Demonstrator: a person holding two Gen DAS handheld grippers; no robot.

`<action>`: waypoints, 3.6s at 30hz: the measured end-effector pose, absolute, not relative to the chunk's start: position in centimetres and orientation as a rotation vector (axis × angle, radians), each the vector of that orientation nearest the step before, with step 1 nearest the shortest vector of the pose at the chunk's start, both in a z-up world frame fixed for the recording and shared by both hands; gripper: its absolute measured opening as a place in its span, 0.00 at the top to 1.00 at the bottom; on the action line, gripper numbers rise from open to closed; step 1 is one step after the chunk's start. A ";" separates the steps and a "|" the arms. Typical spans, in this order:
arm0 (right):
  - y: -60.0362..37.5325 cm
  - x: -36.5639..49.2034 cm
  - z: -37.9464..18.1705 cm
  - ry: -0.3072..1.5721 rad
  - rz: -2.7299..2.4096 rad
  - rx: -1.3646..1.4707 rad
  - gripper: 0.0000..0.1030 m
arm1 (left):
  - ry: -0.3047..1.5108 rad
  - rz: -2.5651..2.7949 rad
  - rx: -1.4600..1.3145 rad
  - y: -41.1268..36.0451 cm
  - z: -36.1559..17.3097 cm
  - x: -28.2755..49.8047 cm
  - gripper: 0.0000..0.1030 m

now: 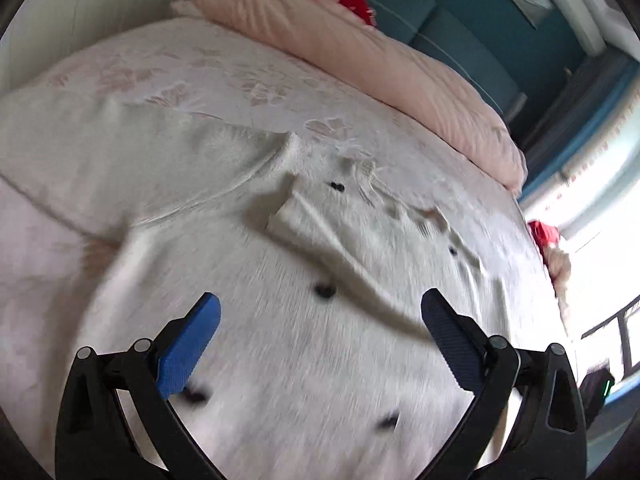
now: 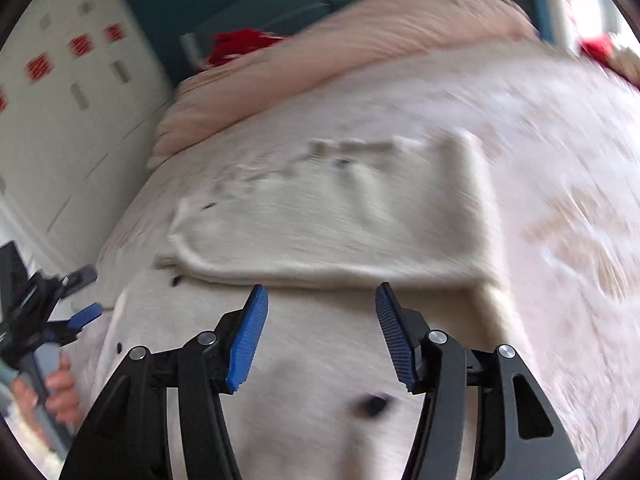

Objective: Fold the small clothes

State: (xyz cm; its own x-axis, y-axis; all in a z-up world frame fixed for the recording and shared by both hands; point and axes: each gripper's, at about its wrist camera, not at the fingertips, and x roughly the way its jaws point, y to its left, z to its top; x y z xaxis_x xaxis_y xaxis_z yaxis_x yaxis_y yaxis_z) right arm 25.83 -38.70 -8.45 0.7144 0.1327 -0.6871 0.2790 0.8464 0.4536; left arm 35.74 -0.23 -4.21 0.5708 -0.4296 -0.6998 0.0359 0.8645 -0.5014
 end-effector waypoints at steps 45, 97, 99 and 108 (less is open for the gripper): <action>-21.5 14.2 -13.6 0.823 -0.096 0.152 0.14 | 0.699 0.320 -0.601 34.6 -3.4 42.8 0.91; -39.9 36.5 -10.2 0.829 -0.220 0.584 0.94 | 0.974 -0.043 -0.734 5.9 -10.8 40.8 0.82; -40.1 35.7 -8.9 0.766 -0.207 0.599 0.94 | 0.966 -0.037 -0.710 5.9 -10.5 40.9 0.82; -40.5 31.6 -8.4 0.834 -0.199 0.579 0.71 | 0.987 -0.123 -0.558 5.9 -9.2 38.0 0.72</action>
State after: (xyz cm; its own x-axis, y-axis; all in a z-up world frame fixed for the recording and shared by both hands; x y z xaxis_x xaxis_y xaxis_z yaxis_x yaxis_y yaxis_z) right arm 31.56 -40.52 -8.36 0.6640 0.0555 -0.7457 0.3855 0.8290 0.4050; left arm 38.00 5.89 -9.22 0.5563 -0.3450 -0.7560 -0.1484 0.8539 -0.4989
